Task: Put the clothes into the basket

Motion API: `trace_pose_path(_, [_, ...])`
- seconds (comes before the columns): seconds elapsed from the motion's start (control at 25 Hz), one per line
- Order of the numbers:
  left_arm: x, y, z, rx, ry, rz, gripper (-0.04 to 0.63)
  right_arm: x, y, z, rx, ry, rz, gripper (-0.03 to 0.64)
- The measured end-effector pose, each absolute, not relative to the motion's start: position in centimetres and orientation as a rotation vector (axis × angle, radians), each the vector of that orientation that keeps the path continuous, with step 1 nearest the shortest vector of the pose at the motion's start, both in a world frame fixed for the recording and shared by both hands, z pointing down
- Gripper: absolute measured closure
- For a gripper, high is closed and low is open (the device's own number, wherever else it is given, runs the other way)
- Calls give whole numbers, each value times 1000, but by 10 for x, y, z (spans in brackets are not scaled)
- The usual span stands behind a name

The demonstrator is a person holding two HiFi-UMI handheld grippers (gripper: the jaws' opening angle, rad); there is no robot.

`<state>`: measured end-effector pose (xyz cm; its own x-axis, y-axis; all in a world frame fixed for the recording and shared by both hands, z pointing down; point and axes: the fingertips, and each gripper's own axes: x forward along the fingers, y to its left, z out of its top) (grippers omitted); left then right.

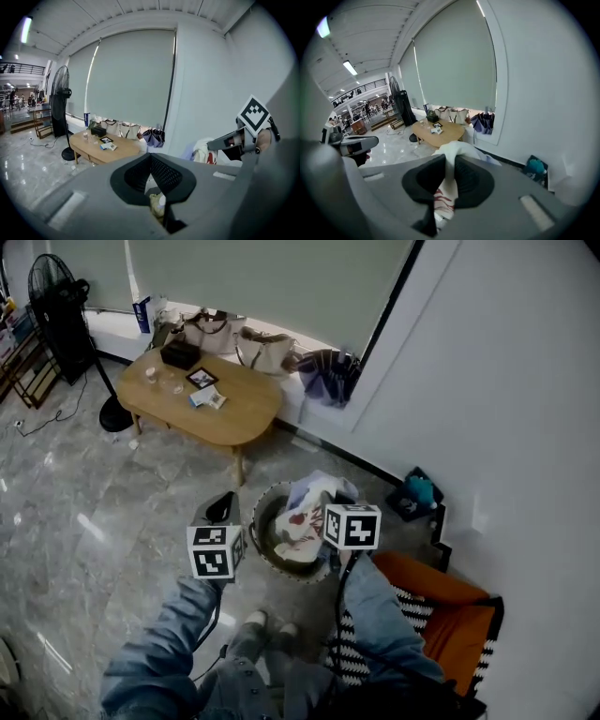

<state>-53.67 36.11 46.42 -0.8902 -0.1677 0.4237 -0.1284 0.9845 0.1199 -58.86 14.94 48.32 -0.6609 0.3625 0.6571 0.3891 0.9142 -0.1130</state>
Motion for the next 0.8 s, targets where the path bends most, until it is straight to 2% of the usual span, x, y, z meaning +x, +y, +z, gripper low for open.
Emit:
trace_pose_path(0.48, [-550, 321, 594, 260, -2531, -166, 586, -595, 133, 656, -465, -2164, -6, 567])
trace_pose_path(0.52, [-551, 320, 602, 256, -2520, -172, 585, -597, 132, 666, -453, -2145, -12, 554])
trace_pose_path(0.6, [-551, 320, 618, 248, -2495, -190, 585, -598, 130, 684, -423, -2100, -19, 462])
trace_pose_path(0.64, [-551, 321, 625, 239, -2483, -201, 586, -598, 129, 691, -408, -2086, -16, 445])
trace_pose_path(0.8, [-552, 326, 642, 201, -2449, -217, 584, -599, 123, 701, -391, -2073, -7, 444])
